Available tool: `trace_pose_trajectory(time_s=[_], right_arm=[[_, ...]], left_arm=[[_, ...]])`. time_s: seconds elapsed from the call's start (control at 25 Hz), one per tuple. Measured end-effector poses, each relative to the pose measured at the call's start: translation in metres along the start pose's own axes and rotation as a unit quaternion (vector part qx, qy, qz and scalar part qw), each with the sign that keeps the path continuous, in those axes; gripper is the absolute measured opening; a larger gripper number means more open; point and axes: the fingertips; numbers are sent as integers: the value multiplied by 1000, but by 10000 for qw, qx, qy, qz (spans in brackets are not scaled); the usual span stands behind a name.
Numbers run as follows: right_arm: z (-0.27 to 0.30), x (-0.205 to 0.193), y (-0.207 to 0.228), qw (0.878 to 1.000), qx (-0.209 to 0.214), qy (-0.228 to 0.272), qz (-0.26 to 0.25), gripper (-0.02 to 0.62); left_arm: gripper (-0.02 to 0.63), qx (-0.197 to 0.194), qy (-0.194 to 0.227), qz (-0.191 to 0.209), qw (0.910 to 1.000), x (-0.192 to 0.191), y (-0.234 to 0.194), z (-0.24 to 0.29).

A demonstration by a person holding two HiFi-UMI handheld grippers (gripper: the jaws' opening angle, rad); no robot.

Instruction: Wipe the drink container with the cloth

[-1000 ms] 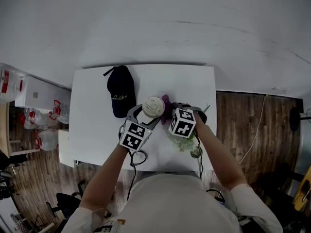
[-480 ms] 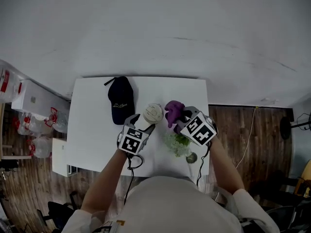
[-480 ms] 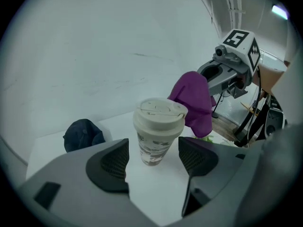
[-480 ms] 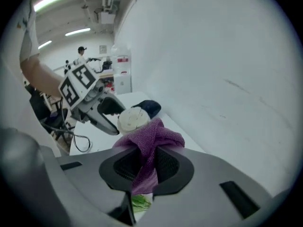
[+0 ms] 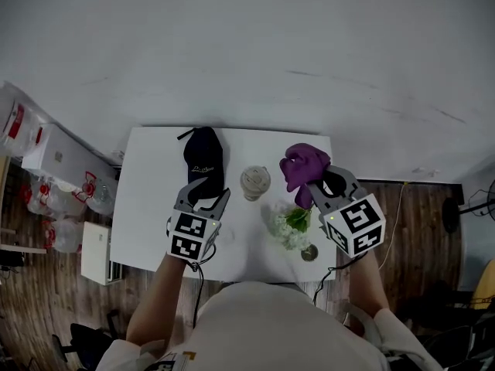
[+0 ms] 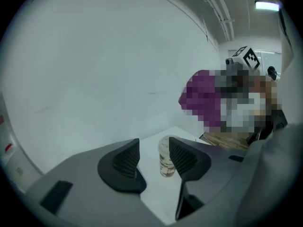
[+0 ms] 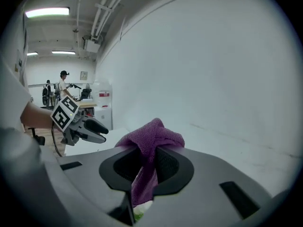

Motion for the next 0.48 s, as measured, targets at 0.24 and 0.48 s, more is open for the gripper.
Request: trace_pose_trajectory(time_s=[0.24, 0.48], right_arm=[[-35, 61, -13, 9966, -189, 801, 43, 78], [-72, 119, -26, 9837, -341, 1761, 154, 78]], left_arm=[[159, 277, 806, 351, 9957, 60, -11, -55], [106, 332, 1545, 525, 9860, 105, -9, -110]])
Point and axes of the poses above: the fingertips, and each gripper's own axes: z forward along the fingers, y to its right, x out of its top, and after that the axes turned 10 degrees about -z, right-handed
